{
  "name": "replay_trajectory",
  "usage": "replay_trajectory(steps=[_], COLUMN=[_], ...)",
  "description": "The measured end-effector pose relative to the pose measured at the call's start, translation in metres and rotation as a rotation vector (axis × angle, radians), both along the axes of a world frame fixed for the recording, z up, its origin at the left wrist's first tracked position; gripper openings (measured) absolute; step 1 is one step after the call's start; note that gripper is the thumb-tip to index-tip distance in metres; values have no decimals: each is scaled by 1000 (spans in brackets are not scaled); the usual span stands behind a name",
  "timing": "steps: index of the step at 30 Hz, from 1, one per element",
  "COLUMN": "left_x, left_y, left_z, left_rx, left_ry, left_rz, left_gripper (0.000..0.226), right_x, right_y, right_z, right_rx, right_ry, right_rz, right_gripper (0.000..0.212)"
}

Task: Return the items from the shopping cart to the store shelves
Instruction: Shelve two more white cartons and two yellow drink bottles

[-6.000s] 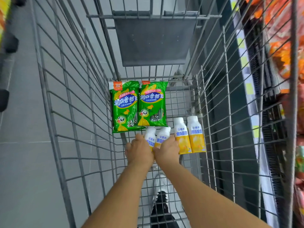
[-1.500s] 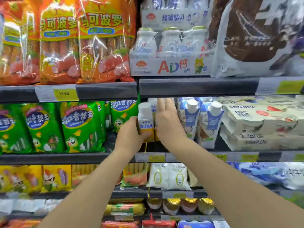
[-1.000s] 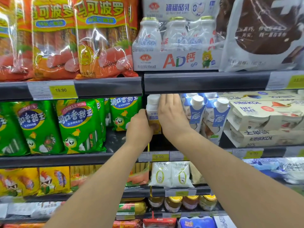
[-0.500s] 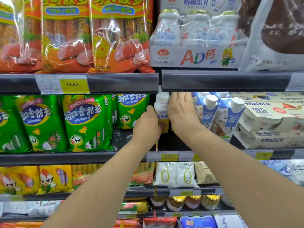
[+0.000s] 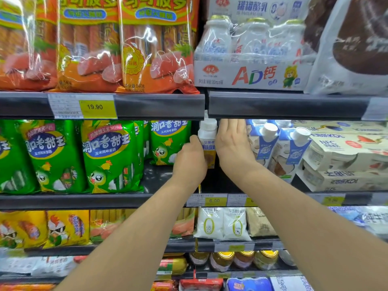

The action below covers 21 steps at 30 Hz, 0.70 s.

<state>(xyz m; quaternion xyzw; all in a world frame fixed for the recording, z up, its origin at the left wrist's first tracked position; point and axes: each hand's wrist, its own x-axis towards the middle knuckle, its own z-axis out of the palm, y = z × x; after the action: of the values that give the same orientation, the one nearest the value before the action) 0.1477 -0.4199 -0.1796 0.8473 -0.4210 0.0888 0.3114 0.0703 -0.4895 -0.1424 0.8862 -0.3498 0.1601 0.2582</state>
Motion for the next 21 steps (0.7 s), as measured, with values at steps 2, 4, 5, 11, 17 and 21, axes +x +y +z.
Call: replay_trajectory(steps=[2, 4, 5, 11, 17, 21], left_x=[0, 0, 1, -2, -5, -2], left_y=[-1, 0, 0, -3, 8, 30], left_z=[1, 2, 3, 5, 9, 24], left_rx=[9, 17, 18, 70, 94, 97], left_ry=[23, 60, 77, 86, 85, 77], left_rz=[2, -10, -18, 2, -39, -137], left_gripper=[33, 36, 38, 36, 42, 53], right_x=[-1, -2, -4, -10, -17, -22], right_y=[0, 1, 1, 4, 8, 14], right_z=[-1, 0, 0, 0, 2, -9], right_rx=[0, -2, 6, 42, 6, 125], right_ry=[-29, -55, -72, -80, -62, -48], right_rz=[13, 22, 27, 10, 71, 56], right_gripper=[48, 47, 43, 42, 49, 83])
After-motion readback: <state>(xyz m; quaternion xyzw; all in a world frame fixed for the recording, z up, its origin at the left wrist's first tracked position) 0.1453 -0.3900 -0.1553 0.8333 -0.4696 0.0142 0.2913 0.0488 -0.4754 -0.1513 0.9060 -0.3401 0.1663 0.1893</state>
